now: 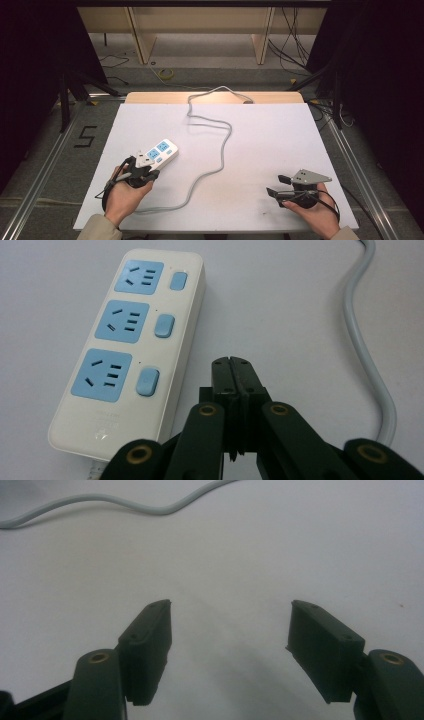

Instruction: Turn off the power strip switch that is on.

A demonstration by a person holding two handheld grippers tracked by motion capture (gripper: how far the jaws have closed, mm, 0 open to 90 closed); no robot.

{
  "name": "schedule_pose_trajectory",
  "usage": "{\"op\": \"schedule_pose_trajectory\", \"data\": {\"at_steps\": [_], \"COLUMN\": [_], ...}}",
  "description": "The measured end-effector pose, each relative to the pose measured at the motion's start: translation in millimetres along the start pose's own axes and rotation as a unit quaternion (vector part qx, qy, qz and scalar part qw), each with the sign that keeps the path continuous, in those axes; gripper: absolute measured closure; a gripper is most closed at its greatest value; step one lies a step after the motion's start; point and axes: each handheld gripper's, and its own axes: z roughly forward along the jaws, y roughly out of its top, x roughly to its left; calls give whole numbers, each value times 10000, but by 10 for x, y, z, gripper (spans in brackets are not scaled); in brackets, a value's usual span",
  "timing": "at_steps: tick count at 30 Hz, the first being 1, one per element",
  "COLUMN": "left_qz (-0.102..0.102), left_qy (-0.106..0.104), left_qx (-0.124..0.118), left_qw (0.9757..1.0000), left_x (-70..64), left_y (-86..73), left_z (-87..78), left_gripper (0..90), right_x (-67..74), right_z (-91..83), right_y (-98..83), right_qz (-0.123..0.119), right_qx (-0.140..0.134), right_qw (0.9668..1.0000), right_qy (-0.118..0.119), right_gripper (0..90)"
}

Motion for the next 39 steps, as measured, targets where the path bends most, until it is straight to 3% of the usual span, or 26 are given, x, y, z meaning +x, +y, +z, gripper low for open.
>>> {"op": "schedule_pose_trajectory", "data": {"at_steps": [39], "left_qz": [0], "left_qy": [52], "left_qx": [94], "left_qw": [9999], "left_x": [59], "left_y": [196], "left_z": [60], "left_gripper": [896], "right_x": [1], "right_z": [0], "right_y": [-2], "right_qz": [11], "right_qx": [4], "right_qw": [10000], "right_qy": [7], "right_gripper": [348]}}
